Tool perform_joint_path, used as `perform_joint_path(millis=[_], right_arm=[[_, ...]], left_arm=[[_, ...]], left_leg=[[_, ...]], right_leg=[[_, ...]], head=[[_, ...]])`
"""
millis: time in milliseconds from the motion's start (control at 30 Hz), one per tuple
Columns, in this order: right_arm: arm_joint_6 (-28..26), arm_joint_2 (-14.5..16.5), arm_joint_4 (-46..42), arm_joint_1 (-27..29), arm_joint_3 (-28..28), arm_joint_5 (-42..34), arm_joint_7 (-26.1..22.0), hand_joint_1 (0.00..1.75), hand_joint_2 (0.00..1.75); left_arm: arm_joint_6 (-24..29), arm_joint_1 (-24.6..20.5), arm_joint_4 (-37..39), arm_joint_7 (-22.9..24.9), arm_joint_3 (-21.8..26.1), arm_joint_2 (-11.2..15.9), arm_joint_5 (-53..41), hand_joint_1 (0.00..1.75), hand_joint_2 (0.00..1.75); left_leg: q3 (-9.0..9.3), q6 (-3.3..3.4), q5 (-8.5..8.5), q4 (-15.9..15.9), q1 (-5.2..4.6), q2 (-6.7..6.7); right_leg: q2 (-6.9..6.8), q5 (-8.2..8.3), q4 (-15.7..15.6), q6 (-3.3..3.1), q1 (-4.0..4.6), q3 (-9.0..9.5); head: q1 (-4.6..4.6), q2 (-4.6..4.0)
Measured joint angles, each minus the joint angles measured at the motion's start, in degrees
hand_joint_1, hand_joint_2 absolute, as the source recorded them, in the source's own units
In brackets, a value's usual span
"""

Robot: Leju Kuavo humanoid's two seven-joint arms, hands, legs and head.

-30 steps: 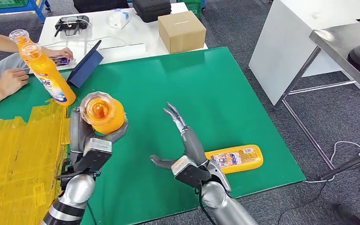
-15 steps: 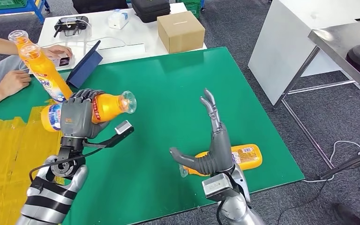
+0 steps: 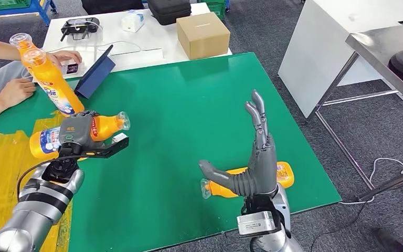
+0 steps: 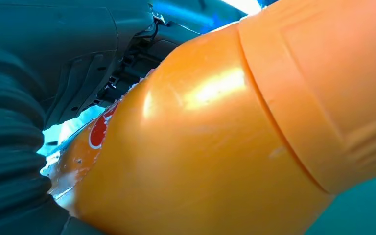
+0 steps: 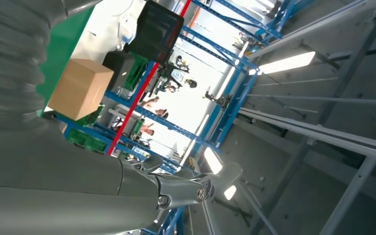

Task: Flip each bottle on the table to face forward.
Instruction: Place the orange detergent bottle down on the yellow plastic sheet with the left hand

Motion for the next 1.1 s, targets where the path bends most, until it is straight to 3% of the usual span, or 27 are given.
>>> perform_joint_path(millis=[200, 500, 633, 800, 1100], right_arm=[[-0.3, -0.1, 0.0, -1.2, 0.8, 0.4, 1.3, 0.00, 1.75], [-0.4, -0.2, 0.0, -1.4, 1.2, 0.4, 1.4, 0.00, 1.75], [-0.4, -0.3, 0.0, -1.4, 1.3, 0.6, 1.8, 0.00, 1.75], [-0.1, -0.3, 0.2, -1.8, 1.5, 1.1, 2.2, 0.00, 1.75], [0.5, -0.3, 1.0, -2.4, 1.8, 1.1, 2.8, 0.00, 1.75]], left_arm=[[-1.4, -3.0, 8.4, 0.9, 1.7, 0.0, 0.2, 1.75, 1.75], [-1.3, -4.1, 12.3, 1.2, 2.4, 0.0, 0.2, 1.75, 1.75], [0.3, -4.1, 13.1, 3.1, 2.6, 0.0, -0.5, 0.07, 1.75], [3.2, -4.1, 14.2, 4.6, 3.6, -0.1, -1.3, 0.00, 1.75], [3.1, -4.0, 16.8, 1.9, 5.5, -1.1, -0.2, 0.00, 1.75]], left_leg=[[0.00, -0.01, 0.01, 0.0, 0.04, -0.01], [-0.02, -0.01, 0.00, 0.0, 0.03, -0.02], [-0.02, -0.01, 0.00, 0.0, 0.04, -0.01], [-0.02, -0.01, 0.00, 0.0, 0.05, -0.01], [-0.02, -0.01, 0.00, 0.0, 0.04, -0.02]], right_leg=[[-0.01, 0.00, 0.0, -0.01, 0.04, 0.00], [-0.01, 0.00, 0.0, -0.01, 0.03, 0.00], [-0.01, 0.00, 0.0, -0.01, 0.04, -0.01], [0.00, -0.01, 0.0, -0.01, 0.05, 0.00], [-0.01, -0.01, 0.0, -0.01, 0.04, -0.01]], head=[[0.01, 0.00], [0.01, 0.00], [-0.01, 0.00], [-0.01, 0.00], [-0.01, 0.00]])
